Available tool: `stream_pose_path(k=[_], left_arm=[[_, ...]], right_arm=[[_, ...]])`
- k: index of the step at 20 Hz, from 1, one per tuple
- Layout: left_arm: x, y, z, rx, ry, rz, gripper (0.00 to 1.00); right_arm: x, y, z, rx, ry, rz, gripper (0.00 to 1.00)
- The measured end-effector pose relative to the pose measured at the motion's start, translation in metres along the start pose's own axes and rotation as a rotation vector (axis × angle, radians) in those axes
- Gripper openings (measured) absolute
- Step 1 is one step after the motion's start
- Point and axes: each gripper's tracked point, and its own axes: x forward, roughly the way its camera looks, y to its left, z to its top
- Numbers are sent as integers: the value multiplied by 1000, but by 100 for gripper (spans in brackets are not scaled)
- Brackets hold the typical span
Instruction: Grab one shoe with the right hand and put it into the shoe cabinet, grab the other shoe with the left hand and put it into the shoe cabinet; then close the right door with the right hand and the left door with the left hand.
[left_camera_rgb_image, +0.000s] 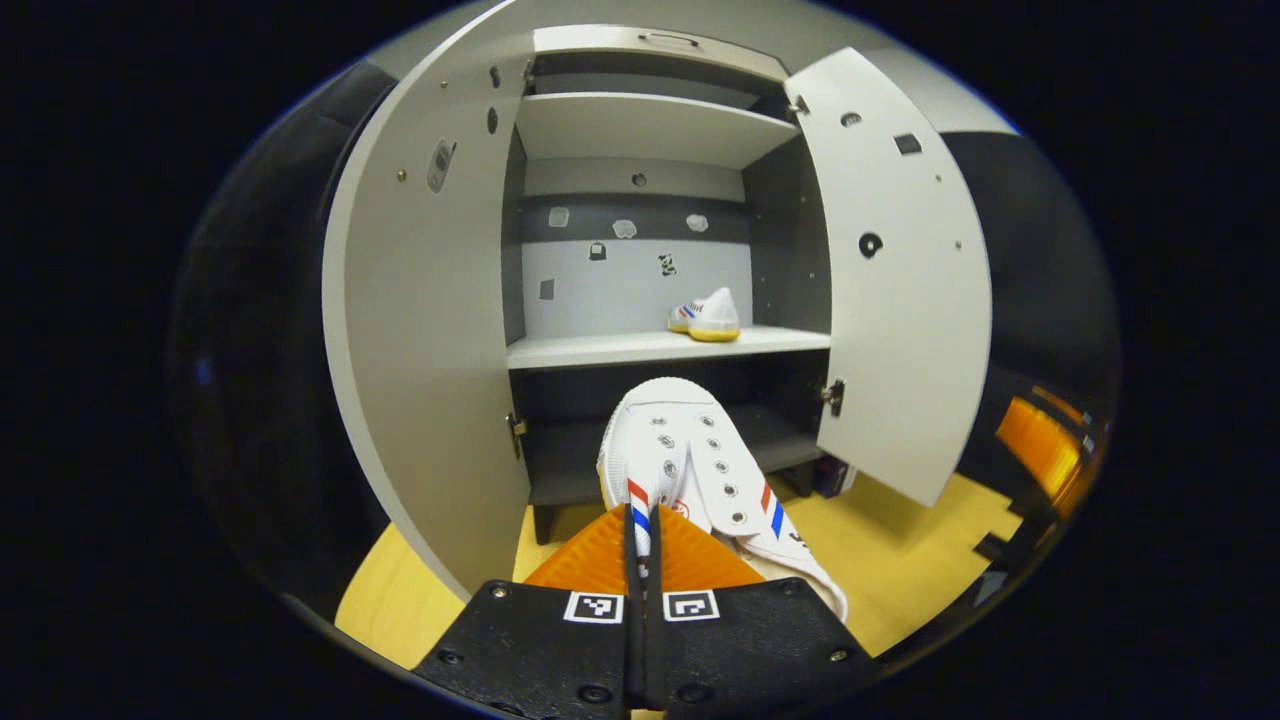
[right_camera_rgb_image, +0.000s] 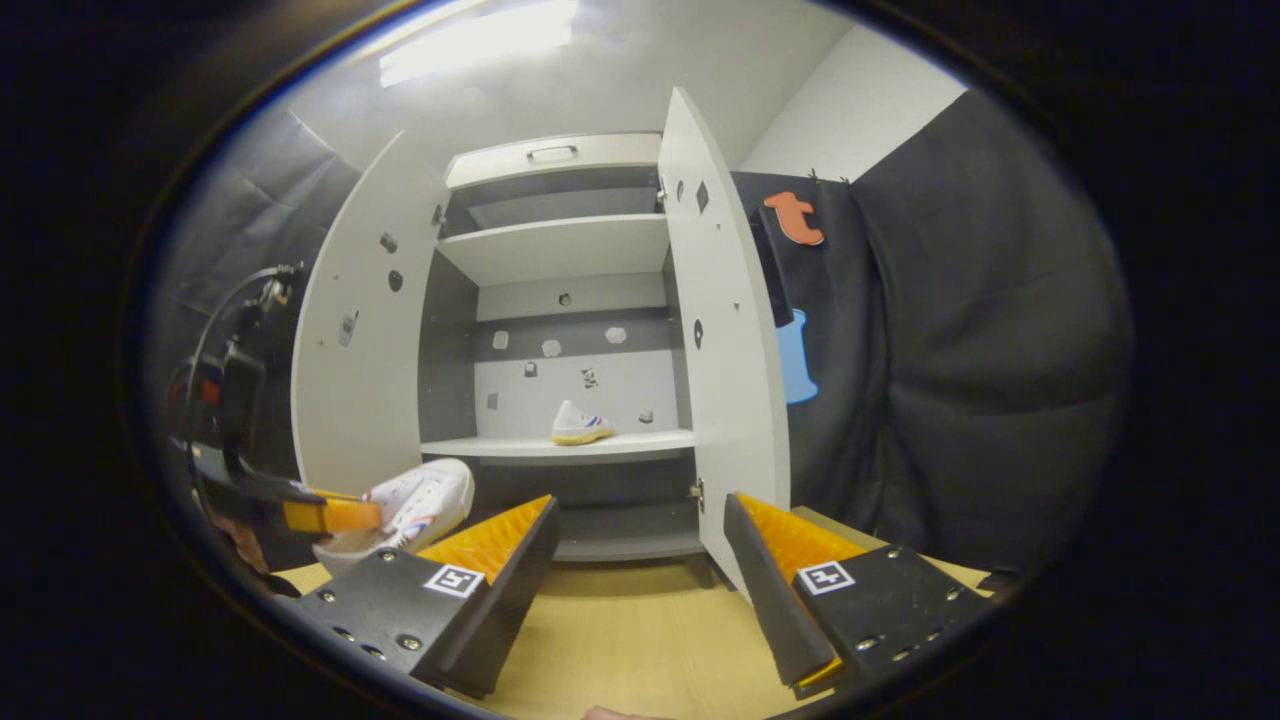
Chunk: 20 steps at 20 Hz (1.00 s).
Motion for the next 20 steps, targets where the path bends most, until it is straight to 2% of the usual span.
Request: stream_pose_path(k=[2,6,9,14,16,20], left_arm=[[-1,5,31,-18,-35,-2,0],[11,15,98,8,-131,62,0],[27,19,136,32,-154,94,0],[68,25,201,-44,-175,97,0],[82,29,223,-73,-173,125,0],[129,44,257,22,-234,206,0]], right_arm=[[-6,-3,2,-8,0,2,98],[-13,-8,4,-16,-12,3,98],[-19,-10,9,3,-18,3,98],[-32,-11,23,16,-64,35,98],[-38,-13,35,39,-99,37,98],[-41,-15,36,65,-103,53,98]])
